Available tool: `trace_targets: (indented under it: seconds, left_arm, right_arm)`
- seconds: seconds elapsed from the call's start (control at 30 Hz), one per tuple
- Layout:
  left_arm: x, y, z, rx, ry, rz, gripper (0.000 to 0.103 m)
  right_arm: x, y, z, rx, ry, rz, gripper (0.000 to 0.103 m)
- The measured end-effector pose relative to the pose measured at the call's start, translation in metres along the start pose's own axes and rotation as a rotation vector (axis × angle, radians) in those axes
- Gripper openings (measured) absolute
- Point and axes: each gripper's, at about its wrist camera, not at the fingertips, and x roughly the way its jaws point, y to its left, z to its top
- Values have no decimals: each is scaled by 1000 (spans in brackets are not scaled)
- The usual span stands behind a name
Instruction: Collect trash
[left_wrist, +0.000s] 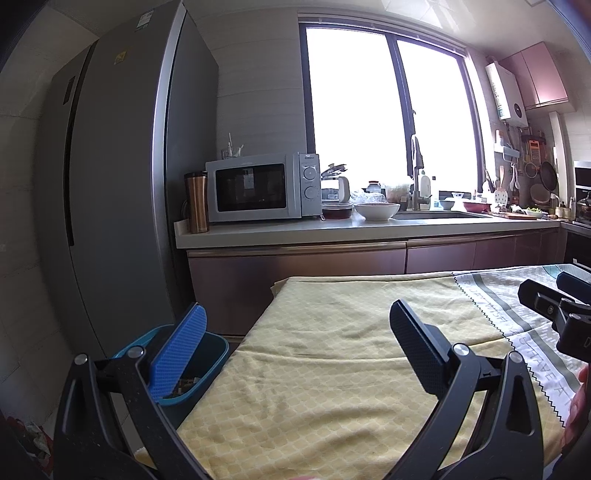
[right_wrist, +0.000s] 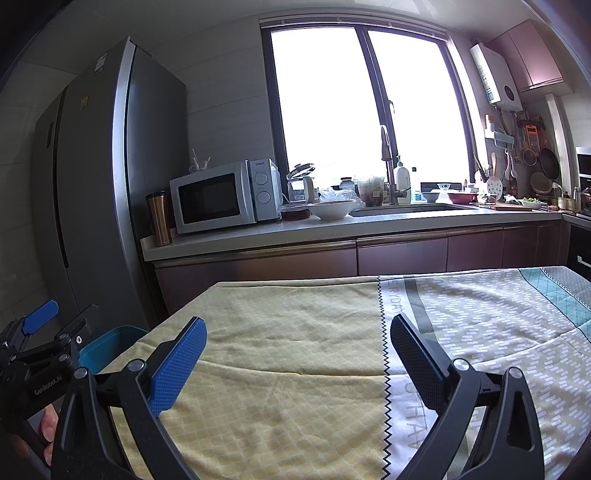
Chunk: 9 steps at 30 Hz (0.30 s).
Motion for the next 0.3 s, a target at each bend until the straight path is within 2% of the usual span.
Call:
trace_targets:
  seconds: [0.17, 0.3]
  left_arm:
    - [29, -5, -5, -2, 130, -41, 98]
    - [77, -15, -11, 31, 300, -95, 98]
  right_arm:
    - [10, -10, 0, -4, 53, -35, 96]
    - [41, -35, -1, 13, 210, -104, 96]
